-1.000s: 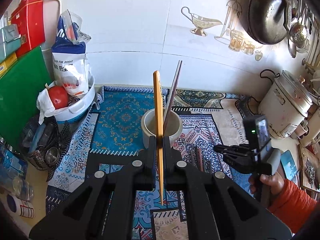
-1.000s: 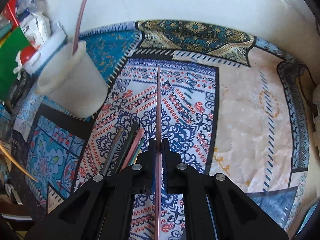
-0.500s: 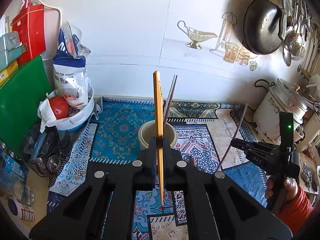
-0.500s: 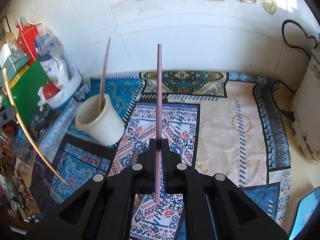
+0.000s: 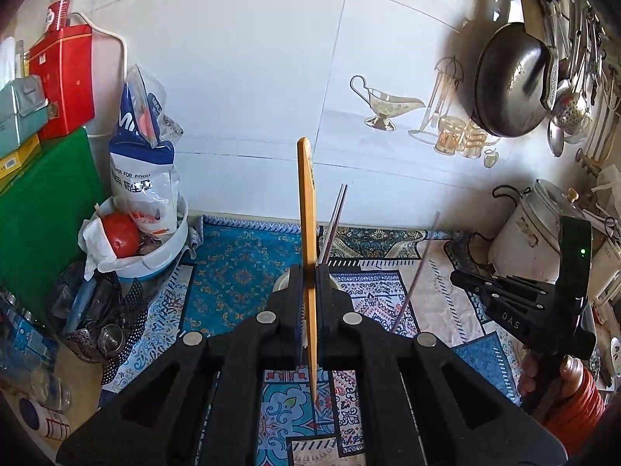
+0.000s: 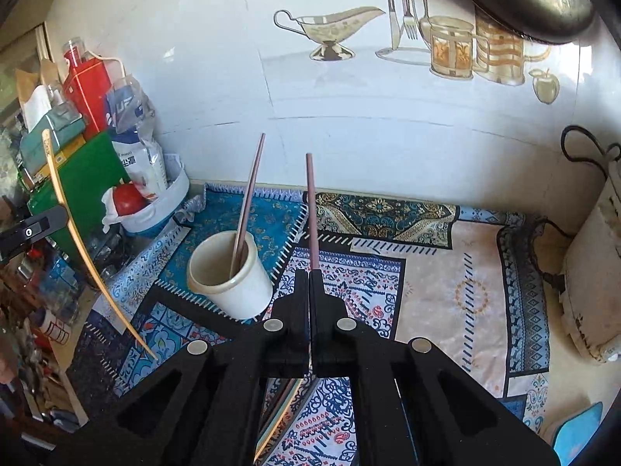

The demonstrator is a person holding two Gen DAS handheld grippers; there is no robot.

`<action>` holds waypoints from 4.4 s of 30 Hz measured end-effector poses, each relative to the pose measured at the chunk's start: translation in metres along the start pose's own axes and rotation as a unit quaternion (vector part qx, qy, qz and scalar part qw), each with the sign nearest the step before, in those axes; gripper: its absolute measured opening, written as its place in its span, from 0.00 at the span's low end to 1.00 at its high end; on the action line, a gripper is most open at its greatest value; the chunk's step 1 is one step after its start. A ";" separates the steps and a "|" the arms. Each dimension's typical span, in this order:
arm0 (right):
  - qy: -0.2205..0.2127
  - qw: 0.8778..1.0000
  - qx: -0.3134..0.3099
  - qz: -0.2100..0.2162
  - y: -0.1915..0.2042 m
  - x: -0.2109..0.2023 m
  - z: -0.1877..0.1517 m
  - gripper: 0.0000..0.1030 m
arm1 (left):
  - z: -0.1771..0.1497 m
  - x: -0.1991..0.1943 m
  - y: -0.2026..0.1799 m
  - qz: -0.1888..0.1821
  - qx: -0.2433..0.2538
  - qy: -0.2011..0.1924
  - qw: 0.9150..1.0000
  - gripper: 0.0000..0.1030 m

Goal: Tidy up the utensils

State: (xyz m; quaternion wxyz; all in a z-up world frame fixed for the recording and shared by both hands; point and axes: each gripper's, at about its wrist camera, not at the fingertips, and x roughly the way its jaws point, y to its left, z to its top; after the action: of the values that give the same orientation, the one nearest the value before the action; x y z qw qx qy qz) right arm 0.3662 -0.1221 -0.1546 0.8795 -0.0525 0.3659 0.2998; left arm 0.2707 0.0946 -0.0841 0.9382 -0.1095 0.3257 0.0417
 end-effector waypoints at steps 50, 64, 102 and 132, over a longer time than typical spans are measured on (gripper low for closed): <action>0.064 0.996 0.042 0.042 -0.046 0.114 0.050 0.05 | 0.053 0.087 0.010 0.037 -0.006 -0.017 0.999 0.03; -0.055 0.993 -0.011 0.105 0.010 0.033 0.104 0.05 | 0.047 0.107 0.009 0.040 -0.001 -0.004 0.999 0.03; 0.004 0.995 -0.069 0.074 0.053 0.006 0.050 0.33 | 0.010 0.033 -0.010 0.030 0.028 0.014 0.999 0.26; 0.132 0.989 0.022 -0.069 -0.009 0.004 -0.139 0.51 | -0.165 0.112 -0.070 -0.020 0.115 0.231 0.966 0.36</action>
State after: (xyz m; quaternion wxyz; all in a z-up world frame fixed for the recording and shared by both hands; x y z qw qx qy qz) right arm 0.2889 -0.1708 -0.2596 0.8432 -0.0973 0.4805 0.2208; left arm 0.2694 -0.0111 -0.2669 0.8445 -0.0143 0.5339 -0.0410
